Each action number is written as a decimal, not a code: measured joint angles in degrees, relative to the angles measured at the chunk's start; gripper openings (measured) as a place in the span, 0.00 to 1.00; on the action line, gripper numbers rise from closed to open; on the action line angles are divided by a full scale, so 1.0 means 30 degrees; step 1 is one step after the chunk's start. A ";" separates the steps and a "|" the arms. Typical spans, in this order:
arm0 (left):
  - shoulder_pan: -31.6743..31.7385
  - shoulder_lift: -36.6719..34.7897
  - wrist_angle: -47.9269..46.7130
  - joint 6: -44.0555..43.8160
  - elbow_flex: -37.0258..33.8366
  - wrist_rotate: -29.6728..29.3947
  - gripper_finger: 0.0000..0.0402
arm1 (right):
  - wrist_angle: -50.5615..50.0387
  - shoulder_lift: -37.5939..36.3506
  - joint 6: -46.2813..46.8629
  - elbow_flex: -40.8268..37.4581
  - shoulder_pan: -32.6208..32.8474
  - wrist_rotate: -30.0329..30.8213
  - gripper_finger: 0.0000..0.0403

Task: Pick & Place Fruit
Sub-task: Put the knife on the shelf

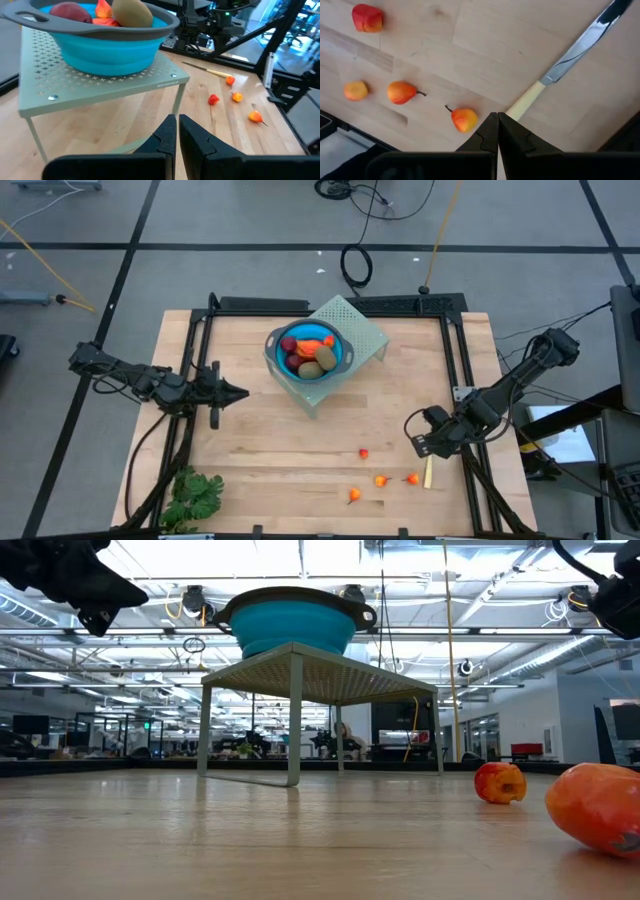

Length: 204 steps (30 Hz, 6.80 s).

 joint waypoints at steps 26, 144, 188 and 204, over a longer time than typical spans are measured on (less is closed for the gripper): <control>-0.0005 -0.0002 0.0004 -0.0007 0.0000 0.0343 0.05 | 0.2358 0.0029 0.5348 -0.2501 0.0000 -0.4340 0.00; -0.0003 -0.0002 -0.0003 -0.0007 0.0000 0.0335 0.05 | 0.5778 0.5071 0.8371 -0.3634 0.1566 -0.1939 0.16; -0.0001 -0.0001 -0.0010 -0.0007 0.0000 0.0306 0.05 | 0.4755 0.3328 0.7901 -0.3740 0.1535 0.1061 0.12; -0.0004 0.0005 -0.0003 0.0333 0.0000 0.0277 0.05 | 0.4554 0.0534 0.6199 -0.3695 0.1566 0.7784 0.12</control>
